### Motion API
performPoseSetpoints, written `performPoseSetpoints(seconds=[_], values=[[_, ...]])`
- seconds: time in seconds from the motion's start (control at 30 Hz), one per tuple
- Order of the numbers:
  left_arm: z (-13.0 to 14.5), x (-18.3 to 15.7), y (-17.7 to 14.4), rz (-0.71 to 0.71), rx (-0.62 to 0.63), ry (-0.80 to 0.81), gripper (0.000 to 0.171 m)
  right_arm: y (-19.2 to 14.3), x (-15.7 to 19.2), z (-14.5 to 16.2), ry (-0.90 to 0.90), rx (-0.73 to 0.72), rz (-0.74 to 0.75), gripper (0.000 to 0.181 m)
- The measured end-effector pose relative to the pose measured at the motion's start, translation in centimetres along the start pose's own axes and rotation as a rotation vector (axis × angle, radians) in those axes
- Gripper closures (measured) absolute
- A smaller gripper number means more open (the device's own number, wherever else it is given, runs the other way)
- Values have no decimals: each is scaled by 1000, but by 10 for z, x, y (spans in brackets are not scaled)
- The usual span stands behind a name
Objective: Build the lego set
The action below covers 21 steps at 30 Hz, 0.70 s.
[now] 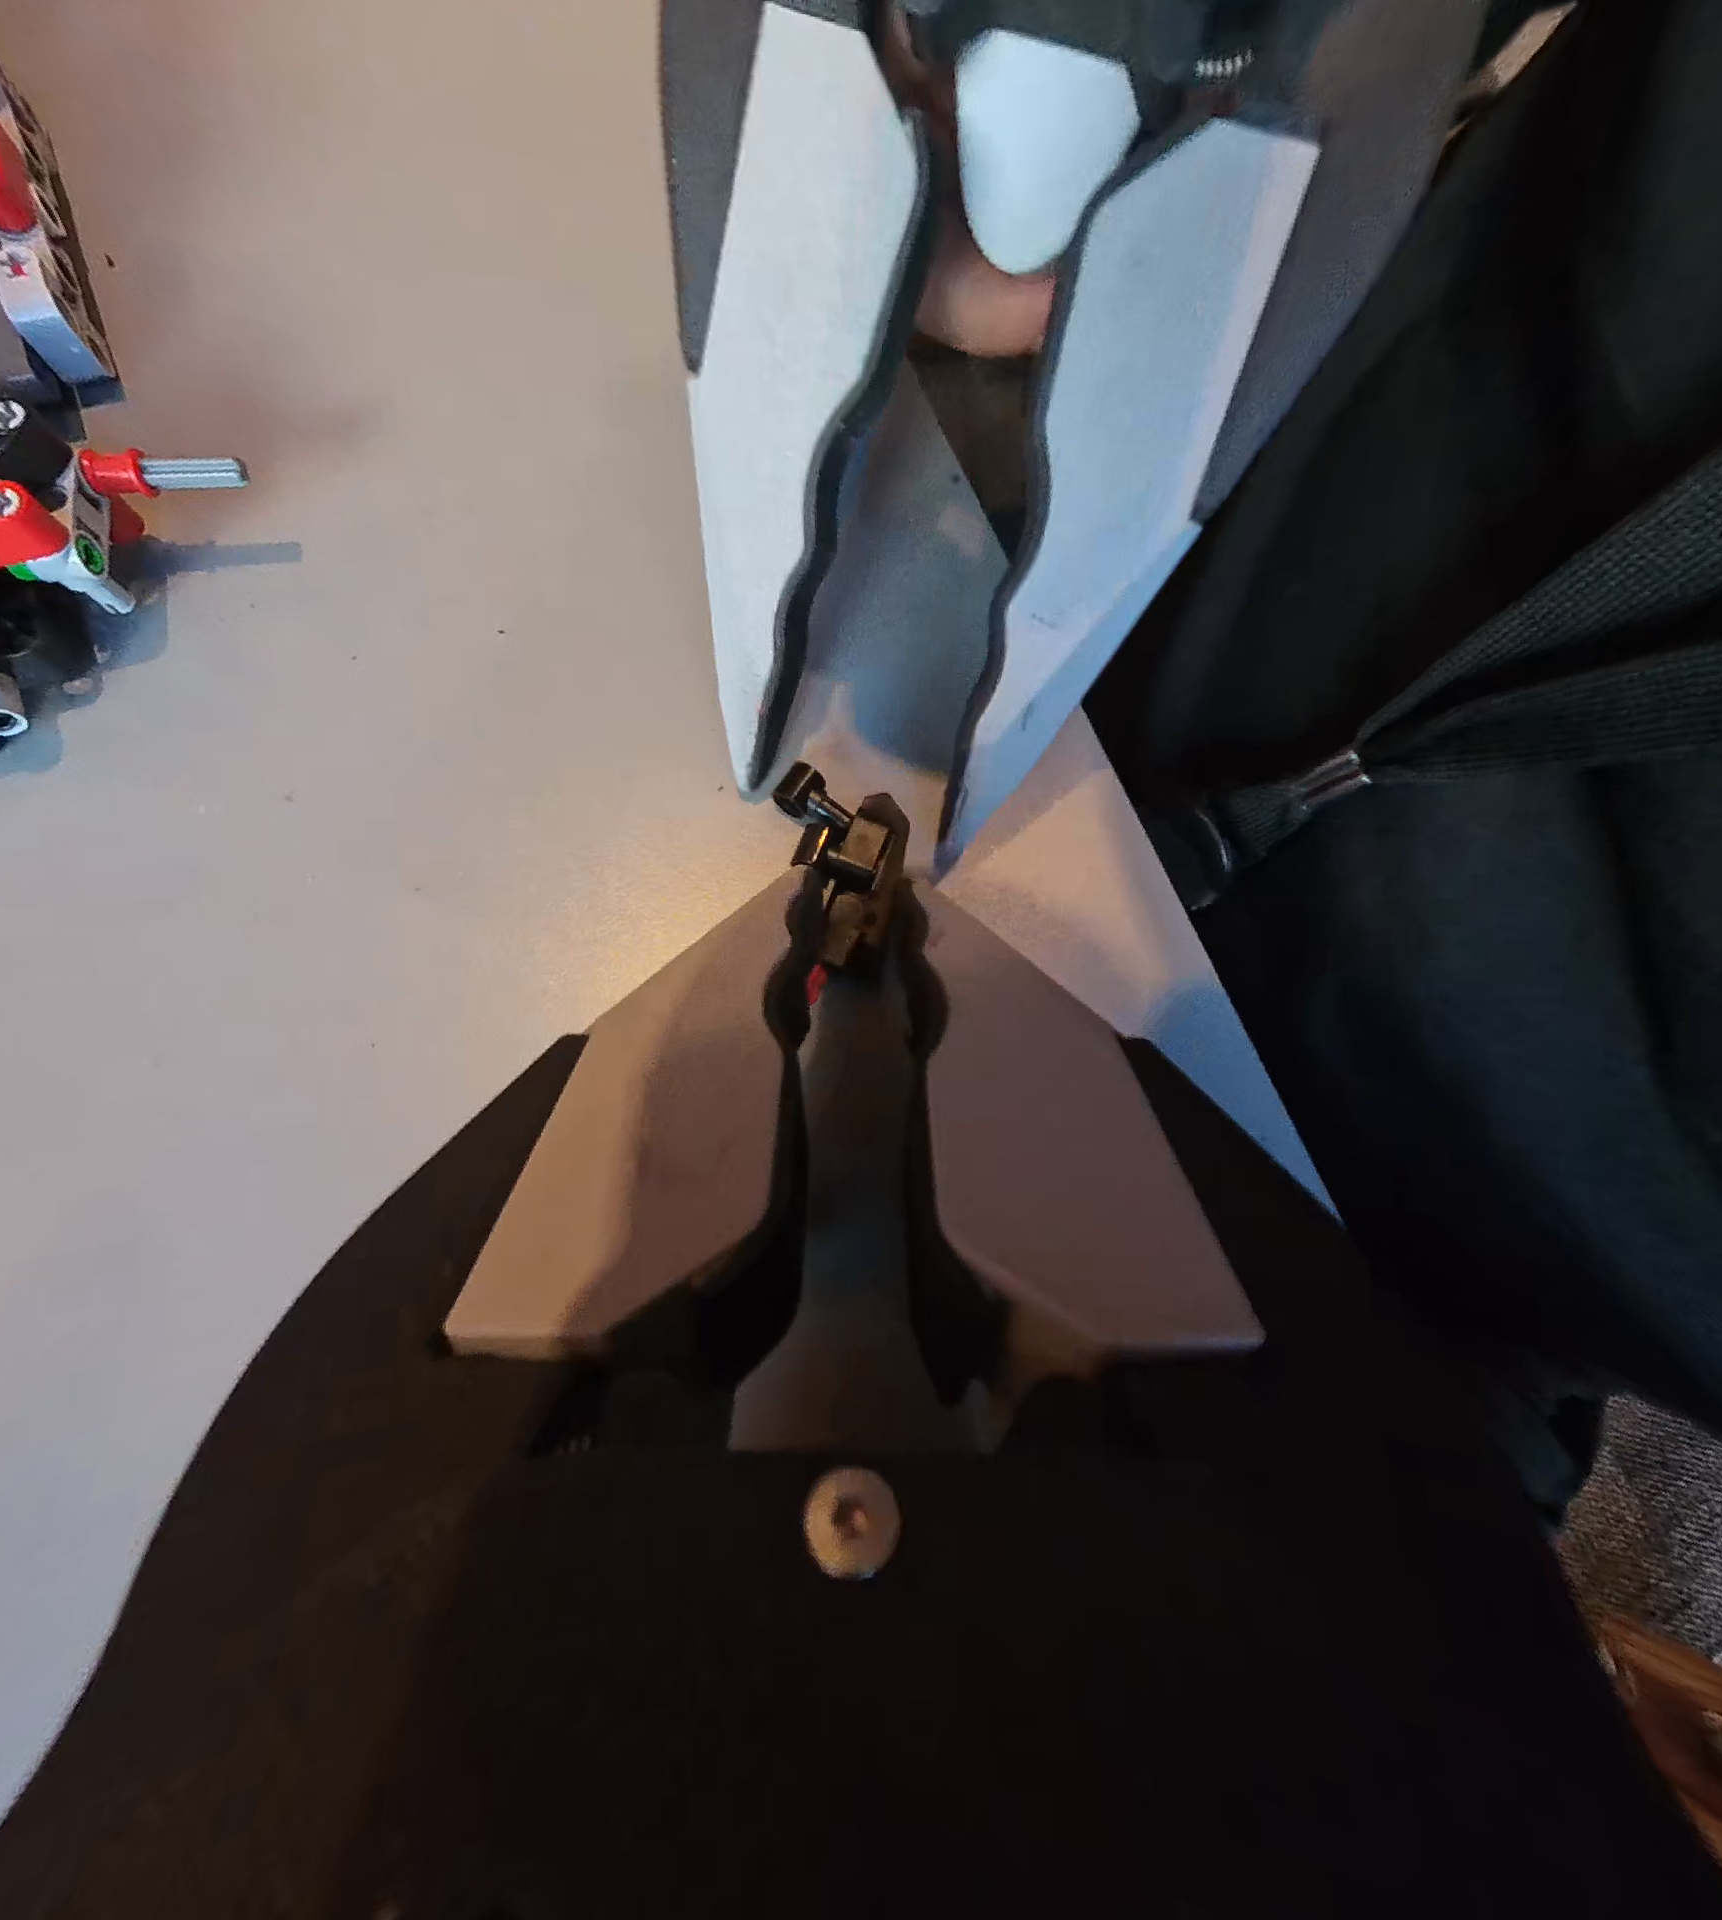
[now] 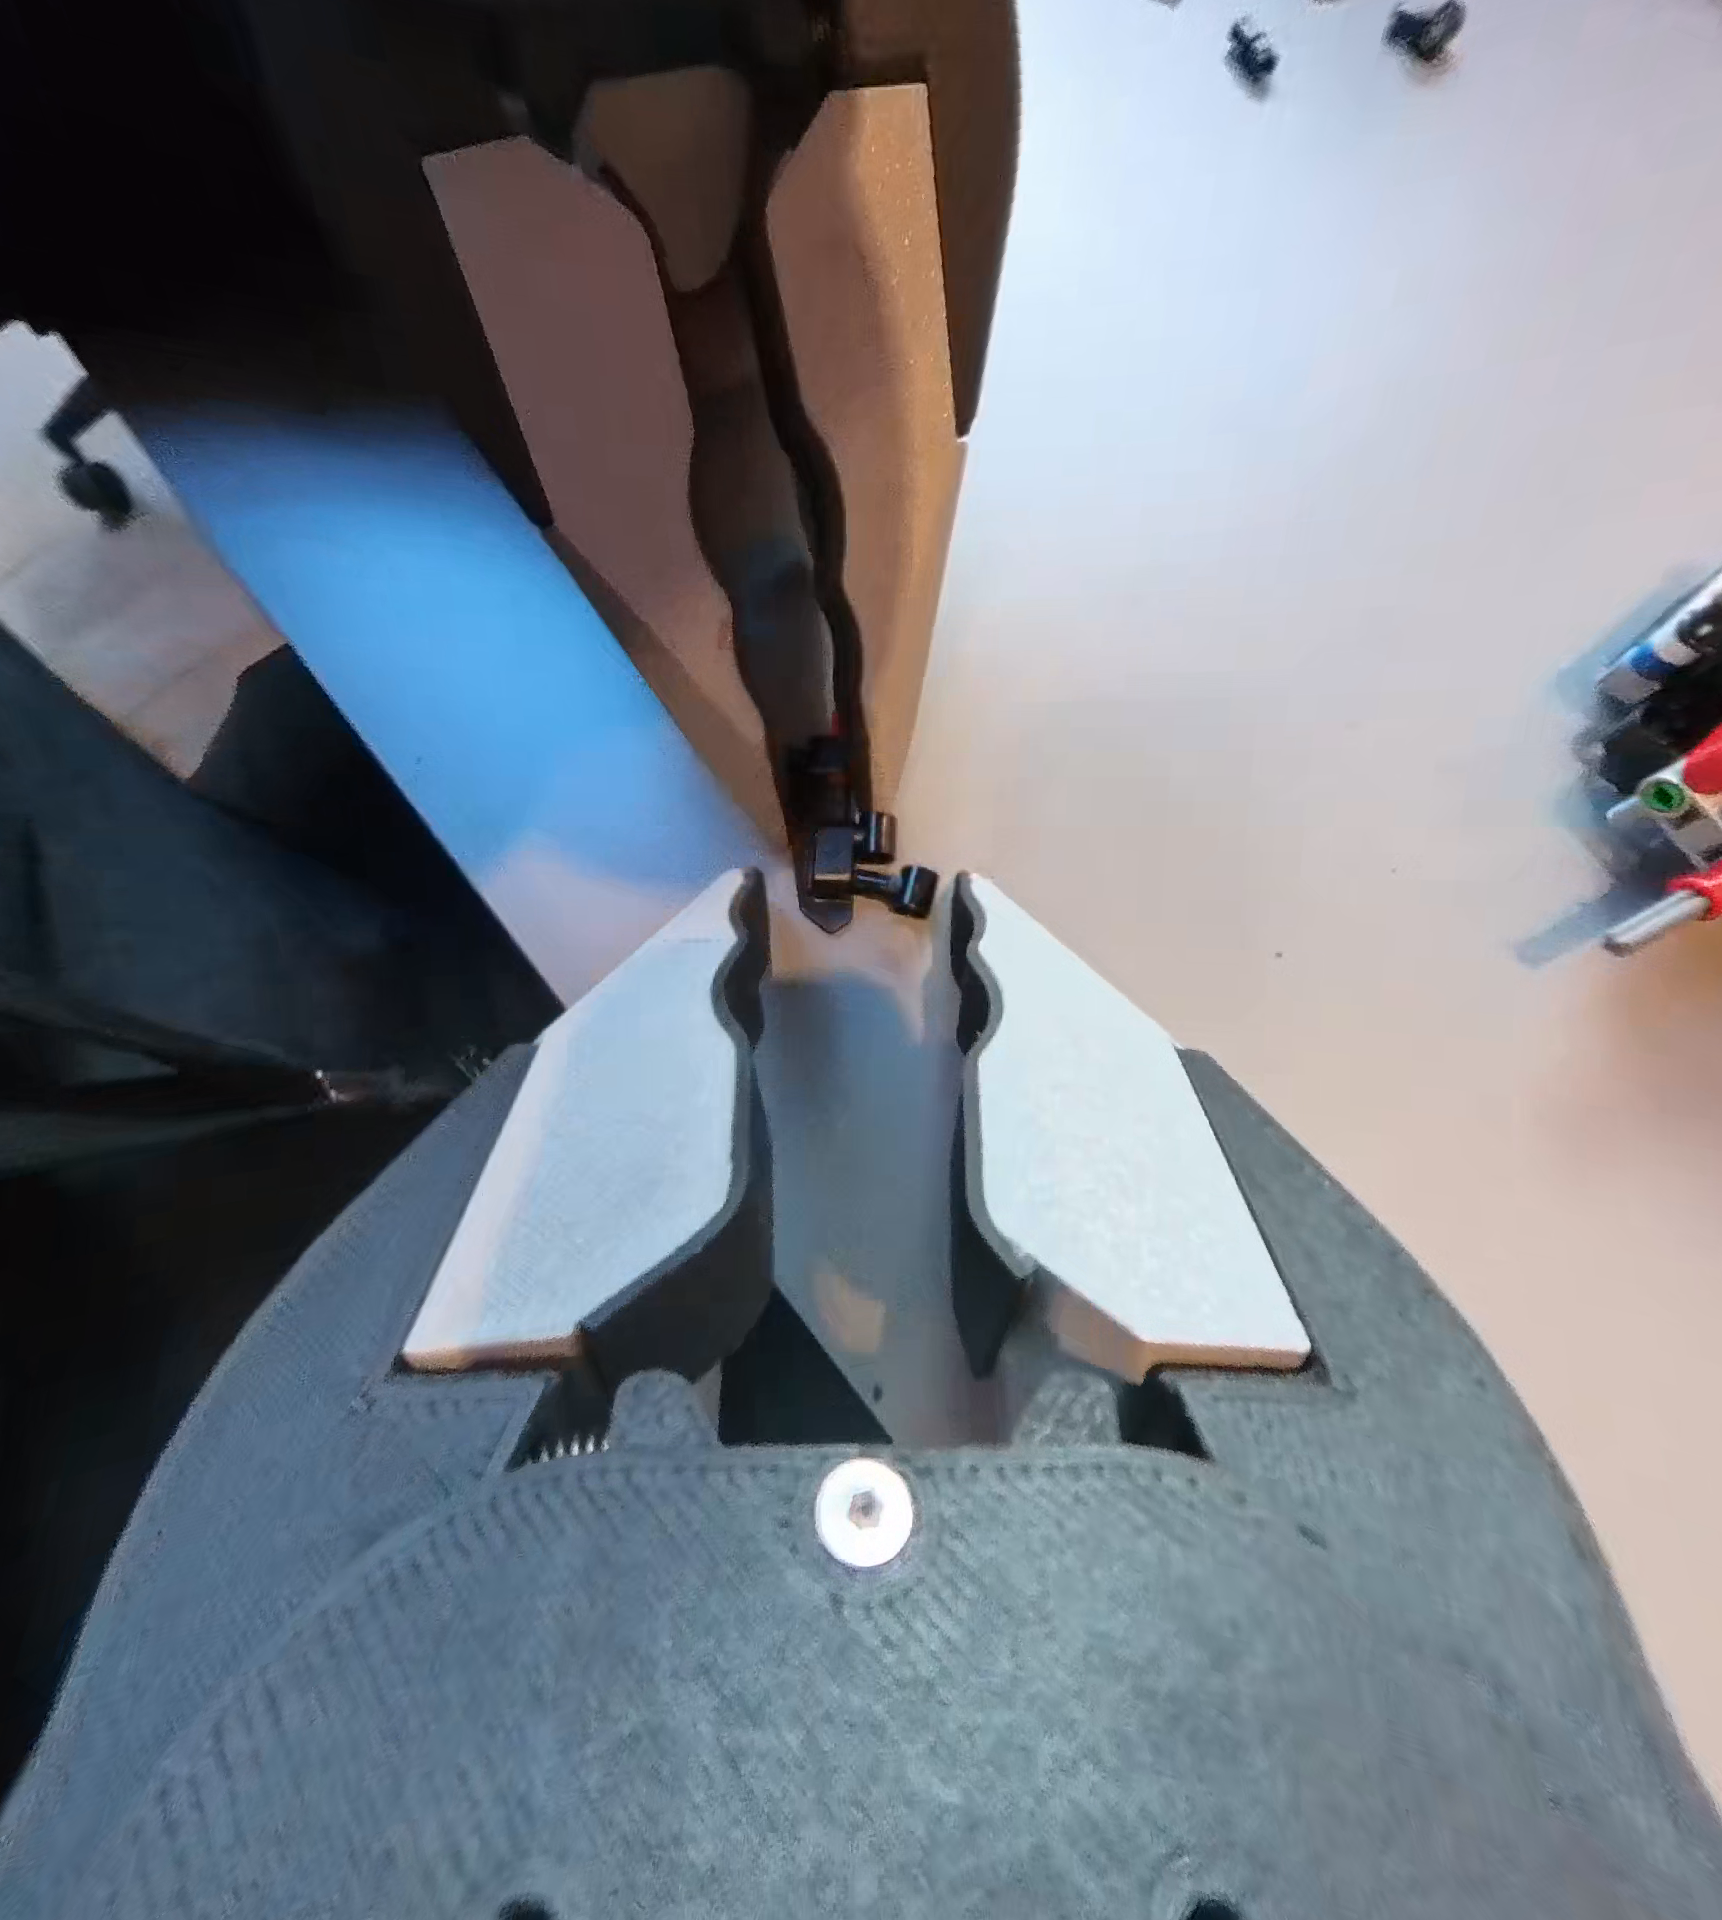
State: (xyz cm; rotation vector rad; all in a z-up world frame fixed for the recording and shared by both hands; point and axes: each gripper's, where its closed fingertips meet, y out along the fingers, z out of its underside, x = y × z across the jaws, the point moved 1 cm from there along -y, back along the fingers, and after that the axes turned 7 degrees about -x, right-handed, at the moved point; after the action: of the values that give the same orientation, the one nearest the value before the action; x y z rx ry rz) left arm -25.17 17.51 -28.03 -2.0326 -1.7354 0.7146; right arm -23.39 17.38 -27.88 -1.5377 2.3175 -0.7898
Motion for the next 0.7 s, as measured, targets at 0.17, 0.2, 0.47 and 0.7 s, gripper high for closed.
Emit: performPoseSetpoints(seconds=[0.17,0.2,0.47,0.7], values=[[0,0,0,1,0,-2,161,0,-3,1,2,-37,75,158],[0,0,0,1,0,-2,161,0,-3,1,6,-41,85,159],[0,0,0,3,-1,-7,161,-2,0,4,-34,-41,119,159],[0,1,0,-1,0,-2,161,-2,-3,4,-31,-33,109,160]])
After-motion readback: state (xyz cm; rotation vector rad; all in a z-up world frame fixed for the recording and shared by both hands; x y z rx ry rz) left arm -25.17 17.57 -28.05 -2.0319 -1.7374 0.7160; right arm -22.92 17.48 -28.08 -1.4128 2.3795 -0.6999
